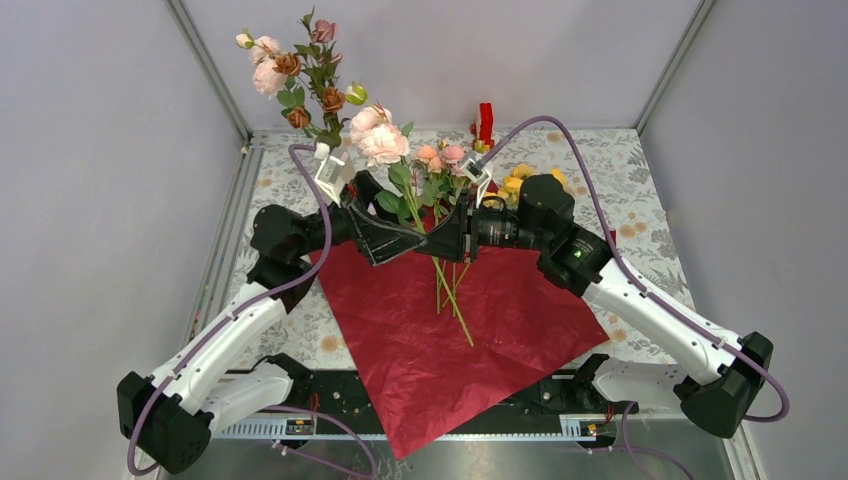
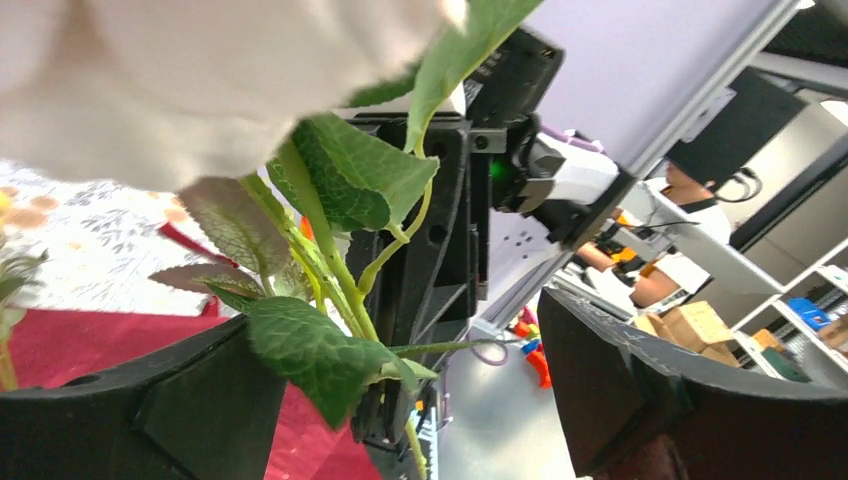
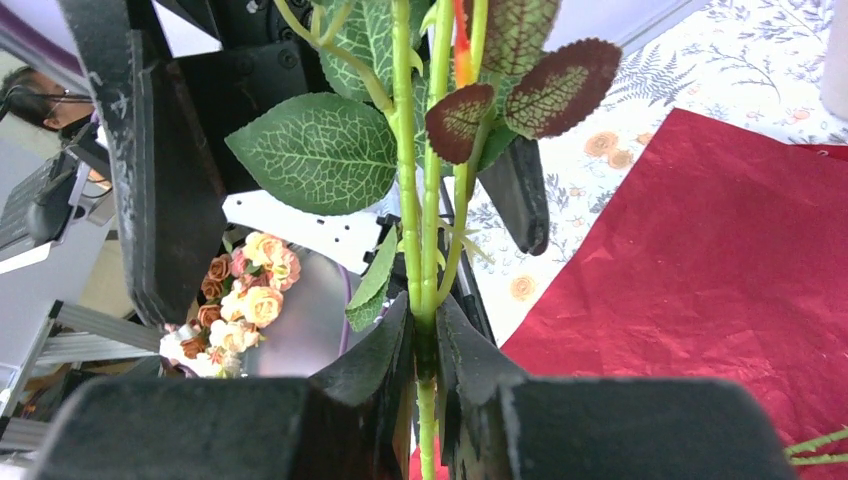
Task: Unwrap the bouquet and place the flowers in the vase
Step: Pick up the fake flower from the wrapping paper.
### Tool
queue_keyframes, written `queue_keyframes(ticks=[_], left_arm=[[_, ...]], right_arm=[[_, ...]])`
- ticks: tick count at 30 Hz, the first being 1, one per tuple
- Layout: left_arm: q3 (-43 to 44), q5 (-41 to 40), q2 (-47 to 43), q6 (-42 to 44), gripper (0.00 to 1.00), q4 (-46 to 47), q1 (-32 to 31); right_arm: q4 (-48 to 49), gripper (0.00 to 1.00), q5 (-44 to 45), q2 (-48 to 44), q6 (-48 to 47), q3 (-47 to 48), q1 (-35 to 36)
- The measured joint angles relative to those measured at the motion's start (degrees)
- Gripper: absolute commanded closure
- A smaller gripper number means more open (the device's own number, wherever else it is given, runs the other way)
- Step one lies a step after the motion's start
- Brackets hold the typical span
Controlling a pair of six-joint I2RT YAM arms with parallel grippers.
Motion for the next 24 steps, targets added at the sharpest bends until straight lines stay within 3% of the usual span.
queue_keyframes(ticks=[4,9,14,24], left_arm=[[-2.9,0.1,0.1,-7.0,0.27,10.8,-0.2],[-3.6,0.2,1.4,-12.3,0.38,17.8,-0.3],[-3.8,0.1,1.6,-13.8,0.52,19.0,-0.7],[-3.9,-1.0,2.0,-13.7,0.95,18.6,-1.1]], right_arm=[[0.8,1.00,-1.6,-0.4,0.4,0.0,0.3],[1.7,1.00,-2.8,-1.2,0.8,0.0,0.3],[1.7,1.00,-2.9,-1.8,0.8,0.0,0.4],[1.1,1.00,-4.2,-1.8,0.7,1.2,0.7]])
